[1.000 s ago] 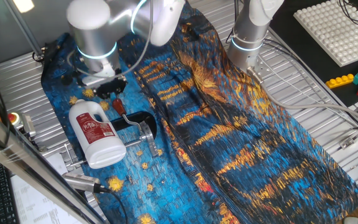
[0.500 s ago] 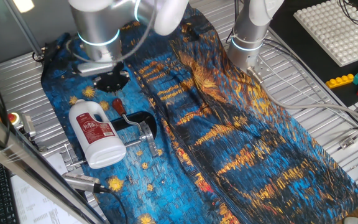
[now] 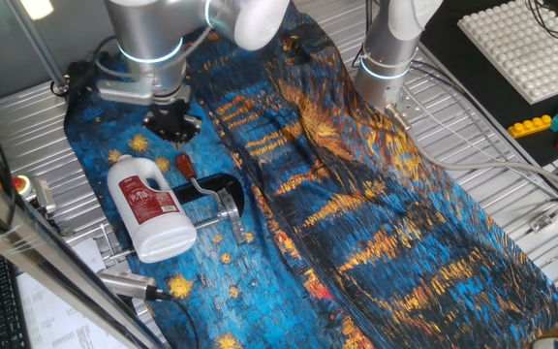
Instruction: Push down the lever
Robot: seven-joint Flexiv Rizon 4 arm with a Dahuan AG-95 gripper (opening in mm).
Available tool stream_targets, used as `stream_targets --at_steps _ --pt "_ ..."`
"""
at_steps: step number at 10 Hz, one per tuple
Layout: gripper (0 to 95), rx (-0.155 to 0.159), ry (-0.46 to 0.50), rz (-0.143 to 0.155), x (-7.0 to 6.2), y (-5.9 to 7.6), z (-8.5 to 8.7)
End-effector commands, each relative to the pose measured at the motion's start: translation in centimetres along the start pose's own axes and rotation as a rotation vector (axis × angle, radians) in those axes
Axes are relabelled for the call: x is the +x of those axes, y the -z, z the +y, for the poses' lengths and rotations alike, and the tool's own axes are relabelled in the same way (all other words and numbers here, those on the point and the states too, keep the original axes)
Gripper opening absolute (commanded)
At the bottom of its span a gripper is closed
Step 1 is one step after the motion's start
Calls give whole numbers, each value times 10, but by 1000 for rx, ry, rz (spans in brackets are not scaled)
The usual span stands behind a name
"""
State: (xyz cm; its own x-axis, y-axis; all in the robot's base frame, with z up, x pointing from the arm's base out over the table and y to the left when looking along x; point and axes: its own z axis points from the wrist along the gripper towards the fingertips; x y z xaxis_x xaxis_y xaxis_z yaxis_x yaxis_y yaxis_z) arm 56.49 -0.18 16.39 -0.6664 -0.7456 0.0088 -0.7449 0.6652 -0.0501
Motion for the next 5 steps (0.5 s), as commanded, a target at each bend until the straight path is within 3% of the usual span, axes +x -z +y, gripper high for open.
stream_targets --at_steps 1,5 --pt "0 -7 -711 0 -6 3 -1" --pt "0 -9 -776 3 -9 3 -1"
